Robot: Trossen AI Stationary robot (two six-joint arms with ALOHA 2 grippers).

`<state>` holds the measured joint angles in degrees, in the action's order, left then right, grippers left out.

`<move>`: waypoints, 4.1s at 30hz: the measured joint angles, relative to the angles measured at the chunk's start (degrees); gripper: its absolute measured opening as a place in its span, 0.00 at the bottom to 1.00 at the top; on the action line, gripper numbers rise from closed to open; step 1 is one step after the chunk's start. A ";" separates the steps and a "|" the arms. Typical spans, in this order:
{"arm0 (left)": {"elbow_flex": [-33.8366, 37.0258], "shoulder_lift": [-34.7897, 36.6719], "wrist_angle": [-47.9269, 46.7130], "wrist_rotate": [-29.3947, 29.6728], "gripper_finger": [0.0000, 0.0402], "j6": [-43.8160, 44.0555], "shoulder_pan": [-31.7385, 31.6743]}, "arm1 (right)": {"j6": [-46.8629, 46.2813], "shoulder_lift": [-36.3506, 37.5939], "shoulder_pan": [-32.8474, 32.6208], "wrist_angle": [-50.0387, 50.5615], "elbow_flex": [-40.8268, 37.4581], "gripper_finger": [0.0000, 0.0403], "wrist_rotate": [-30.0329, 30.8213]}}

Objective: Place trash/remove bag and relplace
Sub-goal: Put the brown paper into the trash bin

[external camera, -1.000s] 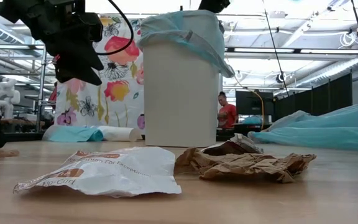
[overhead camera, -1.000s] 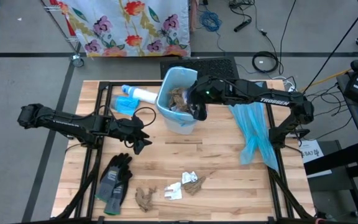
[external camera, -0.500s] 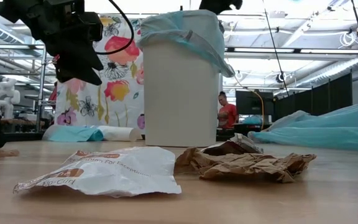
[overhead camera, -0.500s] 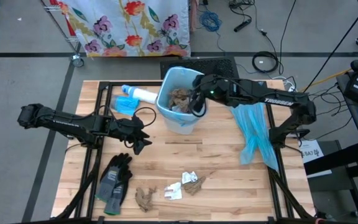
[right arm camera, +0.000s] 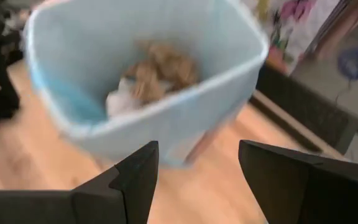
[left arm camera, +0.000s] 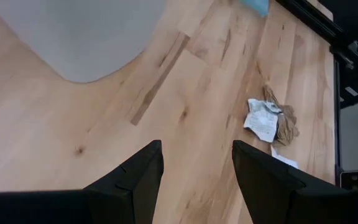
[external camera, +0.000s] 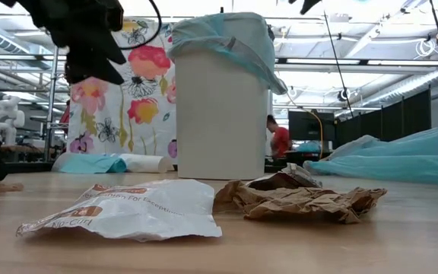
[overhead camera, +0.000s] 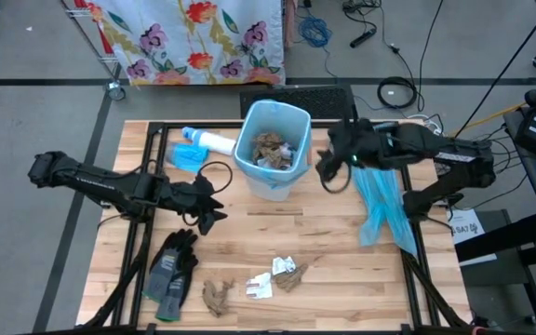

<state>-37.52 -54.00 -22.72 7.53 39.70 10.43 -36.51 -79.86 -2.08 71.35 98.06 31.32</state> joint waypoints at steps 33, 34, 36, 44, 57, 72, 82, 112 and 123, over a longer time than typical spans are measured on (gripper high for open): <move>-1.94 -14.44 -2.99 9.35 0.41 43.97 28.15 | -47.47 0.16 -40.21 -32.04 -44.21 0.53 1.63; -1.94 -15.33 -2.59 9.29 0.41 45.07 28.70 | -48.09 0.16 -40.70 -32.82 -44.59 0.53 1.63; -1.94 -17.01 -1.58 9.27 0.41 46.70 29.50 | -49.19 0.16 -41.44 -33.89 -44.85 0.53 1.63; -1.94 -23.72 9.76 6.13 0.41 48.82 31.37 | -49.84 0.16 -43.76 -36.06 -44.83 0.53 1.63; -18.90 -36.71 -4.47 2.50 0.41 56.02 36.31 | -49.42 0.16 -43.78 -36.81 -44.83 0.53 1.69; -26.22 -51.36 -8.64 -3.06 0.41 59.33 36.93 | -48.31 0.16 -43.78 -36.76 -44.83 0.53 1.74; -26.38 -52.99 -7.41 -6.61 0.05 60.49 36.75 | -47.18 0.16 -43.78 -36.69 -44.81 0.53 1.75; -31.57 -12.87 -28.93 14.12 0.01 20.86 11.70 | -46.86 0.13 -39.43 -35.08 -44.78 0.53 1.94; -50.19 -15.11 -31.97 5.32 0.00 -16.43 -14.07 | -49.18 0.13 -33.40 -35.21 -44.78 0.53 1.94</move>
<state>-87.71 -69.11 -54.70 12.84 23.27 -3.64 -85.69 -79.72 -35.48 36.14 53.28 33.26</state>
